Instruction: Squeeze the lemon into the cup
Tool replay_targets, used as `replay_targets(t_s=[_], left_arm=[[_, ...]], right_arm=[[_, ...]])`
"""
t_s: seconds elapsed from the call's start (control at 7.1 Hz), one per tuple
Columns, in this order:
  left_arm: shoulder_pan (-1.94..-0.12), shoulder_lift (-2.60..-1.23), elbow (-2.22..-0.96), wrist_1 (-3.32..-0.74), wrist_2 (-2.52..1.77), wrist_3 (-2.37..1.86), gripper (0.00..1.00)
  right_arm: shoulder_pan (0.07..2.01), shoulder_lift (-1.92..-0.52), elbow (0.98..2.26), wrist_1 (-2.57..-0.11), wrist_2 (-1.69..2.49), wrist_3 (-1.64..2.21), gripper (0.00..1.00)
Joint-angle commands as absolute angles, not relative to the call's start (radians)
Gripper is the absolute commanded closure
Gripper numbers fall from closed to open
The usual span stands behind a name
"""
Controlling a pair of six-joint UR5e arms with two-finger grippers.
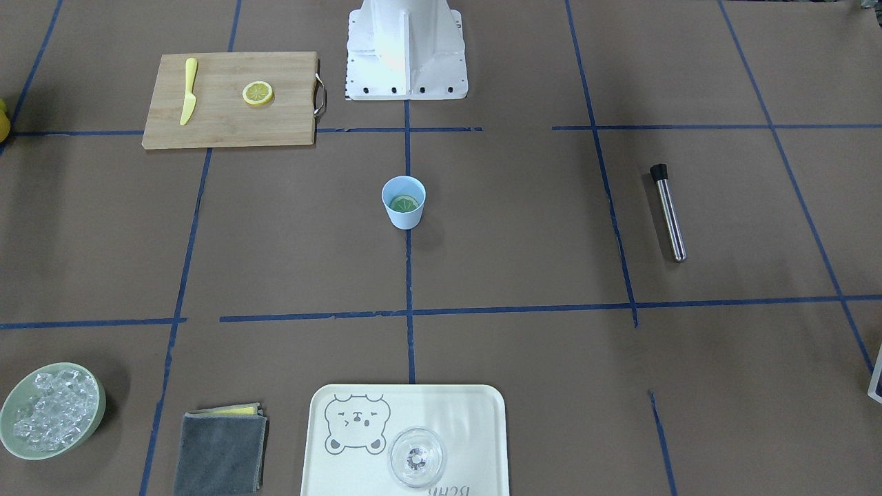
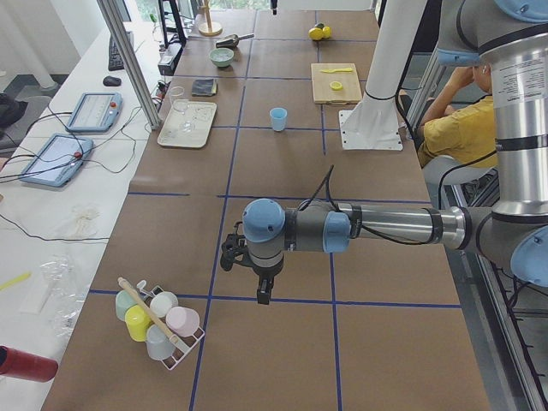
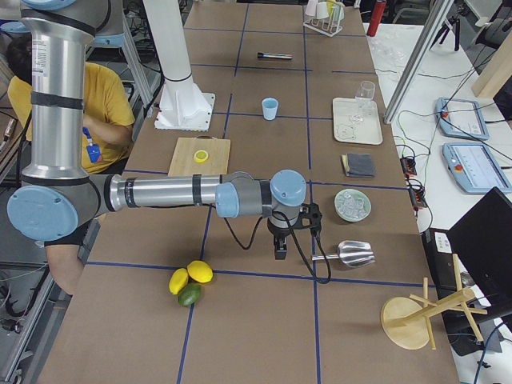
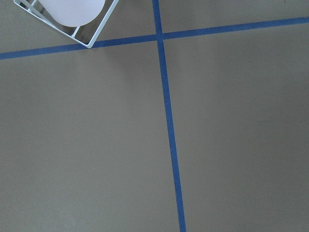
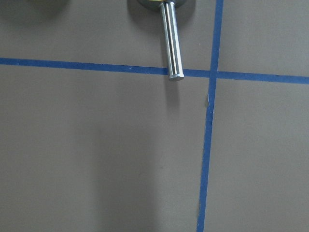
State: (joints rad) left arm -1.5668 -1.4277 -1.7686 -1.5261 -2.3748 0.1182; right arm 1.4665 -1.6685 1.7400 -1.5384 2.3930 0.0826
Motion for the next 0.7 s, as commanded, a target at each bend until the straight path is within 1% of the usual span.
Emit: replay_targets(t_s=[0.0, 0.56], left_arm=[[-1.568, -1.468, -1.761, -1.490, -2.375, 0.118, 0.00], [-1.569, -1.451, -1.786, -1.489, -2.370, 0.115, 0.00]], right_arm=[[1.466, -1.664, 1.741, -1.539, 2.393, 0.083, 0.00], [1.466, -1.664, 1.746, -1.536, 2.391, 0.081, 0.00]])
